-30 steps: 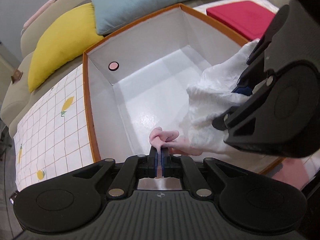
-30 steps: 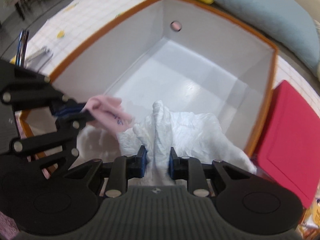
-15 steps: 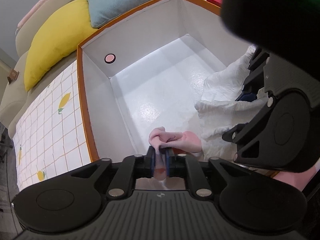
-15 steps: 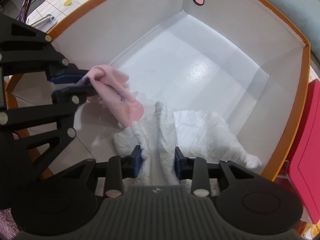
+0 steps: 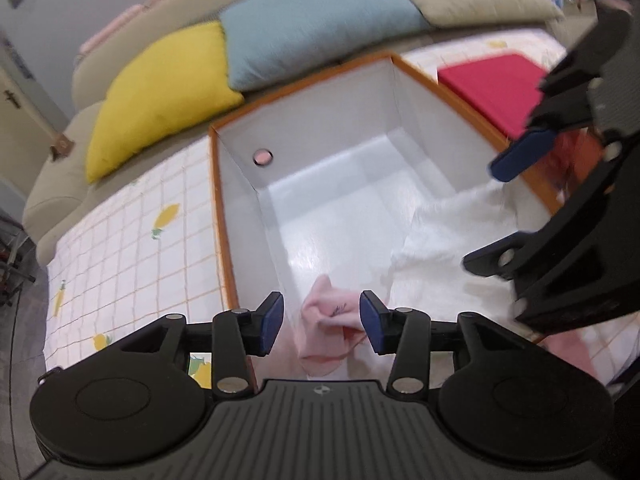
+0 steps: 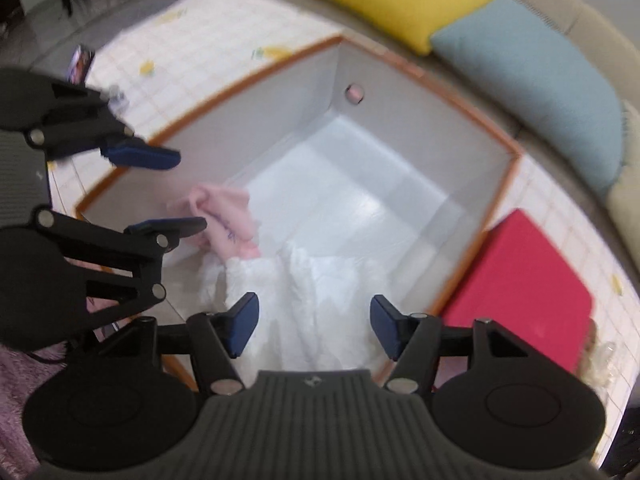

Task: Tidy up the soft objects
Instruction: 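Open the left tool over the box while the right tool releases the white cloth, then move both tools back over the remaining items on the bed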

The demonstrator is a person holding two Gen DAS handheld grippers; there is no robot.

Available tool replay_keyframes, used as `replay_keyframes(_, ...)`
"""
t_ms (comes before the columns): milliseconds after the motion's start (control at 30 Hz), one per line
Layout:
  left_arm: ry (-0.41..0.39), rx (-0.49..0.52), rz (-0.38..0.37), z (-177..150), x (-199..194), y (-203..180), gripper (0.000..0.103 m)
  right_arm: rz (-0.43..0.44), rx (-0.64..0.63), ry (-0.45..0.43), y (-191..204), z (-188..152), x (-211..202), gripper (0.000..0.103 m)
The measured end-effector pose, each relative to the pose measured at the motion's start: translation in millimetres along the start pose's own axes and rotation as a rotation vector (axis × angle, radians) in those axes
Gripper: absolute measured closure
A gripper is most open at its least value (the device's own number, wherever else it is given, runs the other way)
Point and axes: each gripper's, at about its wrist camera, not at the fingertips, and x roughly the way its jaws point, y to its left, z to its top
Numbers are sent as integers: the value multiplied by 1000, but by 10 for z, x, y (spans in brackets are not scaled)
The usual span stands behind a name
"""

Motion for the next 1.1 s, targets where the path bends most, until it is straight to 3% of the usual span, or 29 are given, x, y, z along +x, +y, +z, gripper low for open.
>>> replay_keyframes(167,-136,-88,-4,-46,-313,-63,51,-101,84,-143,-125,-355,-451,40)
replay_keyframes(333,-266,-149,-87,-80,-603,-206,50,-166,203,-279,-222,-839,-819,38)
replay_keyframes(467,-330,-157,-165,-84,-785,-419,50,-252,289,-308,-260,-1221,-977,38)
replay_keyframes(700,-292,-175,-395,-27,-763,-862,50,-319,451,-271,-333,-1791,-1078,38)
replay_keyframes(833,-260,-104,-421,68,-636,-1185,50,-358,524,-202,-453,-2064,-1017,35)
replay_keyframes(967,-199,-121,-504,175,-446,-1365,50,-424,609,-85,-698,-2239,-860,34)
replay_keyframes(1100,-187,-107,-530,216,-296,-1487,50,-447,703,-60,-933,-2406,-800,33)
